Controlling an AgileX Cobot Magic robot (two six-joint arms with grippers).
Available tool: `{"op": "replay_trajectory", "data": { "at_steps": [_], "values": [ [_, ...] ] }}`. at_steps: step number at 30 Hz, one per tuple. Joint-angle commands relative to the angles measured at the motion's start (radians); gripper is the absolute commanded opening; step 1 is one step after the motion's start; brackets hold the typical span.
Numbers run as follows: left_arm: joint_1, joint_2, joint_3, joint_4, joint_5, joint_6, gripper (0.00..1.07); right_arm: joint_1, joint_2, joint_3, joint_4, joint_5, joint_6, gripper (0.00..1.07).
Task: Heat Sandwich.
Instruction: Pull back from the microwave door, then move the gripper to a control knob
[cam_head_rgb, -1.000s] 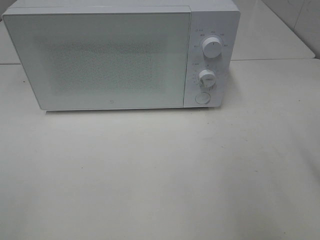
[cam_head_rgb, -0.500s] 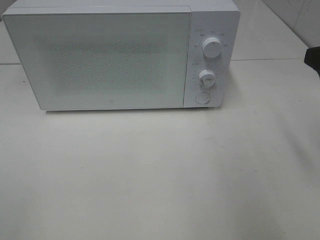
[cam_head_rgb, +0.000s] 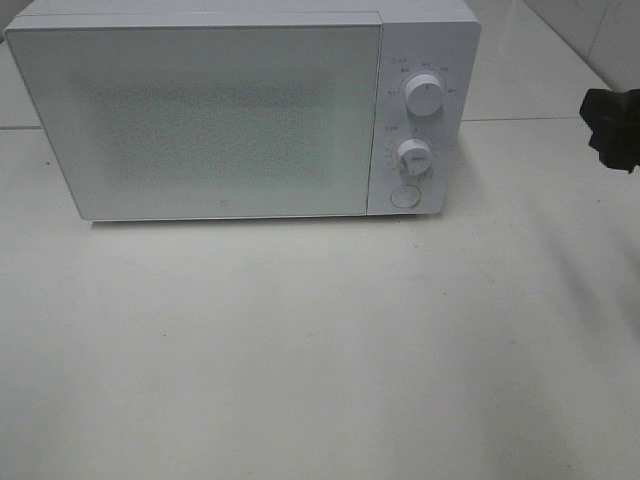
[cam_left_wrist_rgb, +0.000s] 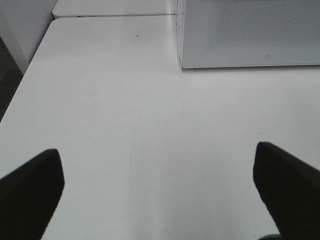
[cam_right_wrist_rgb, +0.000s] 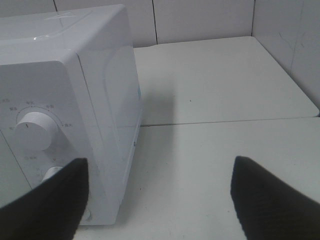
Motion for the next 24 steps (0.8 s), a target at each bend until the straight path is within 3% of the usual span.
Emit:
{"op": "replay_trajectory", "data": {
  "at_steps": [1,14,24],
  "values": [
    [0.004,-0.026,0.004,-0.004,-0.01,-0.008,0.98,0.033,0.025,0.017,0.063,-0.085,-0.083,0.75],
    [0.004,-0.026,0.004,-0.004,-0.01,-0.008,0.98,0.357,0.257,0.04,0.457,-0.346,-0.342,0.75],
    [0.004,-0.026,0.004,-0.004,-0.01,-0.008,0.98,0.537,0.367,0.031,0.607,-0.496,-0.365,0.75]
  ]
}}
